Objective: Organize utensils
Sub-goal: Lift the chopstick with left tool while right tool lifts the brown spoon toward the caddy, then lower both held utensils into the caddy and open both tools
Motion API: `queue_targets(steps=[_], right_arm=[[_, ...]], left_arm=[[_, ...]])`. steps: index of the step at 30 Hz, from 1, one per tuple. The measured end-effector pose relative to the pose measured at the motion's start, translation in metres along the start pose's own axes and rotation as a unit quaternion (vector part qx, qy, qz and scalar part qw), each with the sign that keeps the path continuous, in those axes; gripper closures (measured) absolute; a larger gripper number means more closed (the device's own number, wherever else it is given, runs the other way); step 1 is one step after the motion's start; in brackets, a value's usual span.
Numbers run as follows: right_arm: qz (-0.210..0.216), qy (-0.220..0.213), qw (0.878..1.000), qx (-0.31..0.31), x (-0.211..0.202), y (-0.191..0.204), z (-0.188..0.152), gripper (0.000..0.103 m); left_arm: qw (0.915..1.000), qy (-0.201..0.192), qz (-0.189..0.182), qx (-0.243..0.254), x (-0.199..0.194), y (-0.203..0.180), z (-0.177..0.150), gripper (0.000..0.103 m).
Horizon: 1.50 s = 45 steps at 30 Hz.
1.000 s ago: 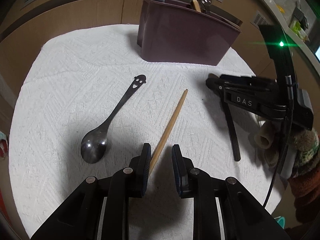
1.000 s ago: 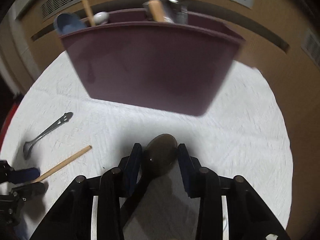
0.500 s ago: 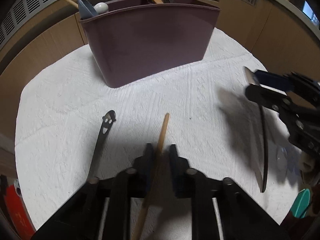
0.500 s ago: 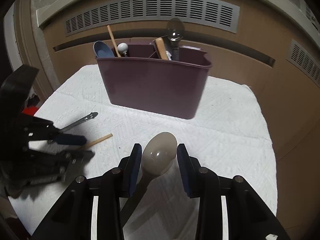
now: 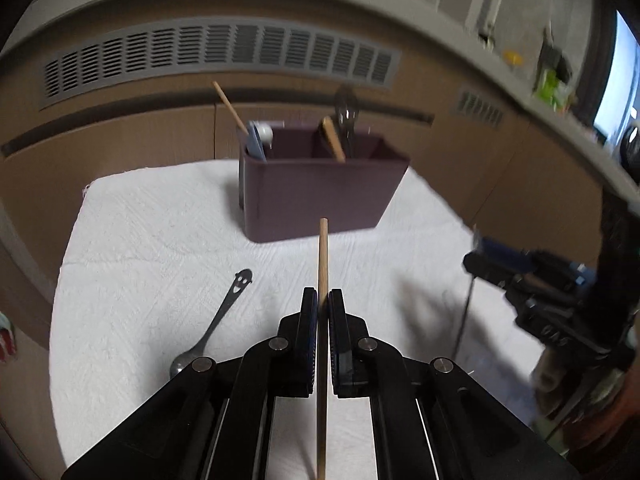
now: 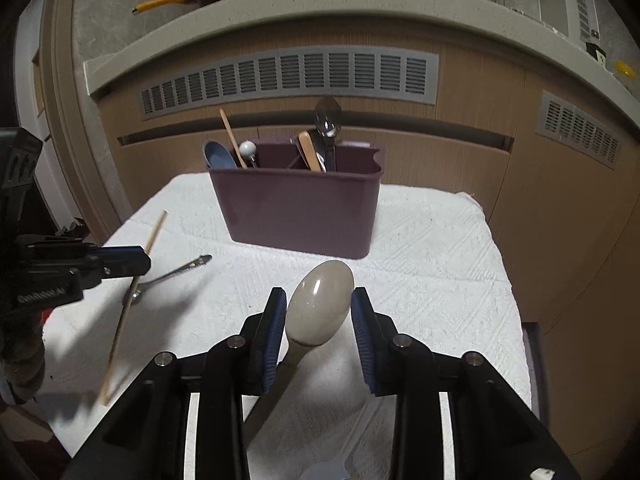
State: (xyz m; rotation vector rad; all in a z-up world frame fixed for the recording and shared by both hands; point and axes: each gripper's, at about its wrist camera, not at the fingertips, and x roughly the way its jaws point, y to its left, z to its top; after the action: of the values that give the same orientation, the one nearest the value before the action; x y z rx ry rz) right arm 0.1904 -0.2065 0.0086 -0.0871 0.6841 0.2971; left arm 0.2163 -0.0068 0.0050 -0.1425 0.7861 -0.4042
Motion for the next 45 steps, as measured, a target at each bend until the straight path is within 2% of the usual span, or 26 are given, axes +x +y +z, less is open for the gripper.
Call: queue_targets(steps=[1,3,7,10,12,13,18,21,24,28,29,31,42,45], right_arm=[[0.0,-0.01,1.0,-0.006,-0.006,0.003,0.002,0.08],[0.002,-0.019,1.0,-0.018,-0.012,0.008,0.004,0.1],[0.005,-0.02,0.999,-0.03,-0.014,0.011,0.005,0.099],[0.025,0.013,0.999,-0.018,-0.003,0.003,0.001,0.091],[0.049,0.046,0.998,-0.007,0.012,-0.002,-0.004,0.069],[0.066,0.065,0.996,-0.008,0.021,-0.002,-0.008,0.067],[0.123,0.137,0.981,-0.069,0.066,0.031,-0.019,0.067],[0.126,0.159,0.971,-0.124,0.094,0.06,-0.02,0.067],[0.129,0.177,0.965,-0.142,0.122,0.078,-0.014,0.067],[0.129,0.169,0.964,-0.162,0.141,0.096,-0.002,0.066],[0.126,0.171,0.965,-0.155,0.144,0.098,0.002,0.073],[0.108,0.165,0.969,-0.15,0.142,0.099,0.005,0.073],[0.09,0.089,0.988,-0.092,0.058,0.049,0.004,0.073],[0.09,0.077,0.99,-0.074,0.046,0.034,0.007,0.073]], left_arm=[[0.9999,-0.011,-0.006,-0.011,-0.007,0.002,0.001,0.098],[0.9994,-0.026,-0.014,-0.018,-0.018,0.004,0.003,0.098],[0.999,-0.034,-0.014,-0.025,-0.024,0.007,0.007,0.098],[0.9987,-0.038,-0.009,-0.032,-0.027,0.012,0.002,0.098],[0.9984,-0.04,-0.007,-0.04,-0.03,0.017,0.0,0.098],[0.9982,-0.041,-0.006,-0.043,-0.031,0.02,-0.001,0.098],[0.9972,-0.043,0.003,-0.061,-0.034,0.036,-0.003,0.097],[0.9964,-0.046,0.01,-0.071,-0.036,0.048,-0.004,0.098],[0.9954,-0.046,0.011,-0.083,-0.037,0.058,-0.004,0.098],[0.9948,-0.044,0.008,-0.091,-0.033,0.065,-0.004,0.098],[0.995,-0.043,0.008,-0.09,-0.032,0.065,-0.004,0.098],[0.9954,-0.041,0.01,-0.087,-0.029,0.064,-0.004,0.098],[0.9977,-0.04,0.015,-0.052,-0.027,0.035,-0.001,0.098],[0.998,-0.041,0.015,-0.045,-0.03,0.027,0.0,0.098]])
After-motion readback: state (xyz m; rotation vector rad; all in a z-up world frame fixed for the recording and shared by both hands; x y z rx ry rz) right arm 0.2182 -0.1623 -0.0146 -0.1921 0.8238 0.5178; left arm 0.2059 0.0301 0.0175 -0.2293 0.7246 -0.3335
